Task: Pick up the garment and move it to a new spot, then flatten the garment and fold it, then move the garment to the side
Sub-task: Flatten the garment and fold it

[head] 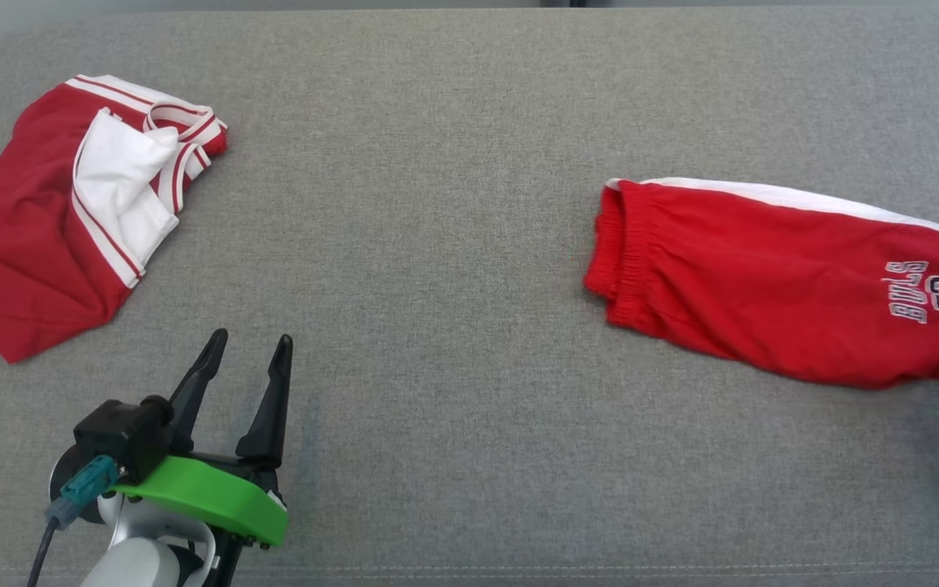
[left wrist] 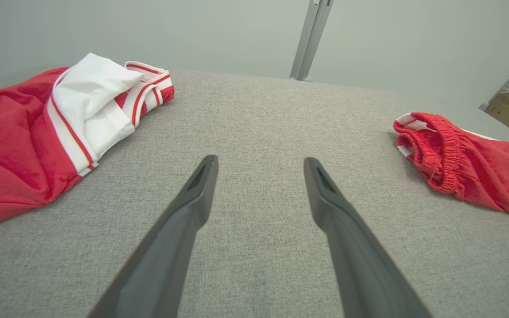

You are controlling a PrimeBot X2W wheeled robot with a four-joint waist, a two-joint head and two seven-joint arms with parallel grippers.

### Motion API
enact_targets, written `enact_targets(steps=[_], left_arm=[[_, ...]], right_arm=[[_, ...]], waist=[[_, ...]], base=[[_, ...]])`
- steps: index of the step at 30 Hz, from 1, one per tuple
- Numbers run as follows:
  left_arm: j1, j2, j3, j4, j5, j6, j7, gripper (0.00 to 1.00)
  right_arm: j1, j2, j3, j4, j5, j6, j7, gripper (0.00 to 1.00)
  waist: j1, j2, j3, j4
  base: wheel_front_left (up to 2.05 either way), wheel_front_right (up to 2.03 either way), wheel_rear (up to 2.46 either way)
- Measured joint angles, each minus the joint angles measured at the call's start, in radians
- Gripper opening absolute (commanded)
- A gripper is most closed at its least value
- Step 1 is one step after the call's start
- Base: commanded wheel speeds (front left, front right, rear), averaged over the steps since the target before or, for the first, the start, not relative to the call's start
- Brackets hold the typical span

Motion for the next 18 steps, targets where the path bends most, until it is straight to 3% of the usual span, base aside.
enact_targets(steps=[4, 7, 12, 18], left_arm=[[0.002, -0.015, 0.007, 0.003, -0.014, 0.000, 0.000, 1.00], [0.019, -0.023, 0.029, 0.005, -0.019, 0.000, -0.002, 1.00], [0.042, -0.024, 0.024, 0.015, -0.018, 0.002, 0.005, 1.00], [0.040, -0.033, 0.000, 0.012, -0.016, 0.003, 0.017, 1.00]], right_arm=[[0.011, -0.091, -0.054, -0.021, 0.001, -0.016, 0.008, 0.00], [-0.008, -0.104, -0.029, -0.092, 0.000, 0.013, 0.016, 0.00], [-0.105, -0.046, 0.145, -0.228, -0.042, 0.089, 0.069, 0.00], [-0.137, 0.048, 0.324, -0.281, -0.111, 0.092, 0.120, 0.00]], waist=[[0.0000, 0.0000, -0.005, 0.000], [0.0000, 0.0000, -0.007, -0.003], [0.0000, 0.0000, -0.011, -0.016], [0.0000, 0.0000, -0.017, -0.018]], base=[[0.00, 0.00, 0.00], [0.00, 0.00, 0.00], [0.00, 0.00, 0.00], [0.00, 0.00, 0.00]])
